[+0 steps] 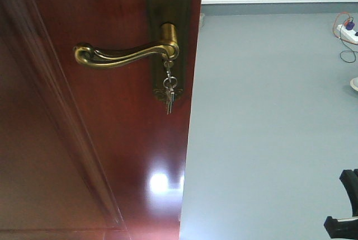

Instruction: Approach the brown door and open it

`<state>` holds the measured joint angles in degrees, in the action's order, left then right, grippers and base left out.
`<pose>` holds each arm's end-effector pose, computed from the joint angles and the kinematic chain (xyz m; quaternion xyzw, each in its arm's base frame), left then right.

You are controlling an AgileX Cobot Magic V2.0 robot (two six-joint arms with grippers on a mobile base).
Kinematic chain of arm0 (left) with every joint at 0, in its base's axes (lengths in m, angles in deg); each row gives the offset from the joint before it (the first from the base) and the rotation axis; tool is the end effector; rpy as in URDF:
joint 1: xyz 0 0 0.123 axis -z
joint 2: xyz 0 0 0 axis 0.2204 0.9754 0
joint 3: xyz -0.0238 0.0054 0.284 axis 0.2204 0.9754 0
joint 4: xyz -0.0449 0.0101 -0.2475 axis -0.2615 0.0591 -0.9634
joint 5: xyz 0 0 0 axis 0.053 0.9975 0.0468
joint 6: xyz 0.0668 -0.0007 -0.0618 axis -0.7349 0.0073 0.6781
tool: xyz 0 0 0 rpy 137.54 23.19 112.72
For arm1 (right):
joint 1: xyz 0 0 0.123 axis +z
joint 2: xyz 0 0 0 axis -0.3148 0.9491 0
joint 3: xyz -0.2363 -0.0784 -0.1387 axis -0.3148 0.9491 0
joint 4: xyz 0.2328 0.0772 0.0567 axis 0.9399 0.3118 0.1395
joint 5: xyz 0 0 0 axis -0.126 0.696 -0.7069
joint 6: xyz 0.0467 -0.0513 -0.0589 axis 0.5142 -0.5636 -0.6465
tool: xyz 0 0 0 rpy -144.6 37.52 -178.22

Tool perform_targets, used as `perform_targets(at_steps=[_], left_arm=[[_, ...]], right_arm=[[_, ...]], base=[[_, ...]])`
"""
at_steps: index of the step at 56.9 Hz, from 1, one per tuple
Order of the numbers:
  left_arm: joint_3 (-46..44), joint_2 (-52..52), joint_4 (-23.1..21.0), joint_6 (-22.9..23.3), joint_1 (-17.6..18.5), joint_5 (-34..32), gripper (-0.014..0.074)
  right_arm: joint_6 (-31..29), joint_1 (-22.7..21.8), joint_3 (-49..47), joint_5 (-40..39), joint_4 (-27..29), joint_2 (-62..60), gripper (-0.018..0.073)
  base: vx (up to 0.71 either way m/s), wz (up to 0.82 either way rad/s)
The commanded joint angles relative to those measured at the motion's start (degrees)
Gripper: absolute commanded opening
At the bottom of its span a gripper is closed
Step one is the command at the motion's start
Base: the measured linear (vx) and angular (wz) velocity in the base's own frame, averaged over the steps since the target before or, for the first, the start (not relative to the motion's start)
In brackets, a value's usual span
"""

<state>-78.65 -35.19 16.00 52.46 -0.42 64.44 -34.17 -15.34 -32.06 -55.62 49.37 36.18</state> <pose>0.1484 -0.0321 0.4090 0.1130 0.6567 -0.0306 0.7450 0.0522 0.0050 0.1689 -0.0267 0.8079 0.0268 0.5880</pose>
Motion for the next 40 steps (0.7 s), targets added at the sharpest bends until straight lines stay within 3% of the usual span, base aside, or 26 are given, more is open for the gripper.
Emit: perform_targets(at_steps=[1, 12, 25, 40], left_arm=[[-0.7, -0.4, 0.3, 0.7, -0.2, -1.5, -0.0006], [11.8, -9.6, -1.7, 4.7, -6.9, -0.9, -0.0006], [27.5, -23.4, -1.6, 5.4, -13.1, -2.4, -0.0006], [39.2, -33.7, -1.6, 5.4, -15.7, -2.3, -0.0006]], right_arm=[[-0.4, 0.1, 0.2, -4.4, -0.1, -0.3, 0.0000], [-0.4, 0.1, 0.2, -4.4, -0.1, -0.3, 0.0000], [-0.4, 0.1, 0.2, -4.4, 0.0, -0.3, 0.0000], [-0.4, 0.1, 0.2, -4.4, 0.0, -0.3, 0.0000]], base=[[0.00, 0.00], [0.00, 0.00], [0.00, 0.00], [0.00, 0.00]])
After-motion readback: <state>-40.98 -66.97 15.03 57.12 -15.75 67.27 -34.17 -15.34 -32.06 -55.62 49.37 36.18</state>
